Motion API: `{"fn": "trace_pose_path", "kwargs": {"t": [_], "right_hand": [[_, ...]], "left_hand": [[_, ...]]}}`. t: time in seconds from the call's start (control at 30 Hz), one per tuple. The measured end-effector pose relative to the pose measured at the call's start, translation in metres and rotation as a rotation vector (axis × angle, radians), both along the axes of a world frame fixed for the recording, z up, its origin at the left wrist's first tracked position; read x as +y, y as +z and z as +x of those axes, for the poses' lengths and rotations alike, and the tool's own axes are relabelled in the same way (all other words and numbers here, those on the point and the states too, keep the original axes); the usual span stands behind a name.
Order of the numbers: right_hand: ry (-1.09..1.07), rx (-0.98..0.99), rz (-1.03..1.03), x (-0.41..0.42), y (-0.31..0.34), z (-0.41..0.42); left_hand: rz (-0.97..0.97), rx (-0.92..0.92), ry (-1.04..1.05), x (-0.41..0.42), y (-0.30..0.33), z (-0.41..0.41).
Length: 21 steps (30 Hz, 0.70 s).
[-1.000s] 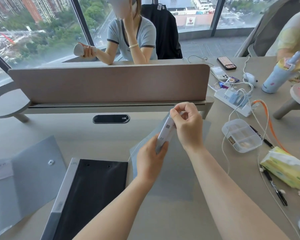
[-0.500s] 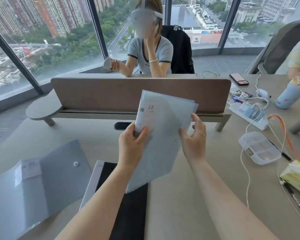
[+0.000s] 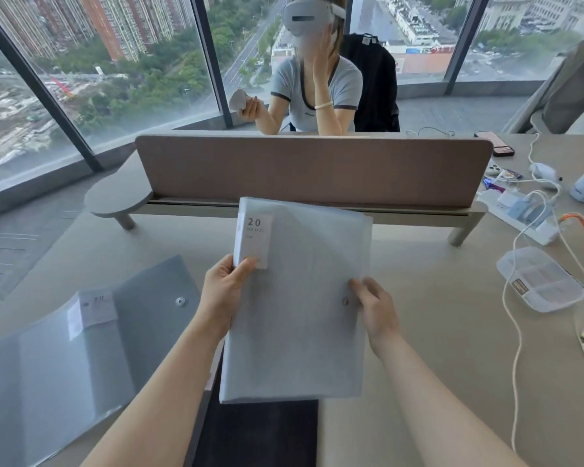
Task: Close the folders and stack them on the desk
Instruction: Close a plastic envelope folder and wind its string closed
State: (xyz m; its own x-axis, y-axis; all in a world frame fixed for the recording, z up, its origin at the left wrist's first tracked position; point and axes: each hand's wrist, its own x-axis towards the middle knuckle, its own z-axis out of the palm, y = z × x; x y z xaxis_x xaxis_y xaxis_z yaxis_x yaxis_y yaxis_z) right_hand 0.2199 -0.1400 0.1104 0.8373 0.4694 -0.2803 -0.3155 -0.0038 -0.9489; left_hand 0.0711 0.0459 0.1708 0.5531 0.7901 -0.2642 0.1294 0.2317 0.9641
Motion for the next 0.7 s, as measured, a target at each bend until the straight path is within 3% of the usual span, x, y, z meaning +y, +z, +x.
{"fn": "trace_pose_path", "kwargs": {"t": [0.27,0.7], "right_hand": [[0.053,0.083,-0.165,-0.007,-0.054,-0.038],[0.233,0.176,-0.35,-0.02,-0.111,-0.088]], "left_hand": [[-0.151,0.151,0.017,0.004,-0.055,-0.04],[-0.017,0.424,0.052,0.011,-0.128,-0.077]]}}
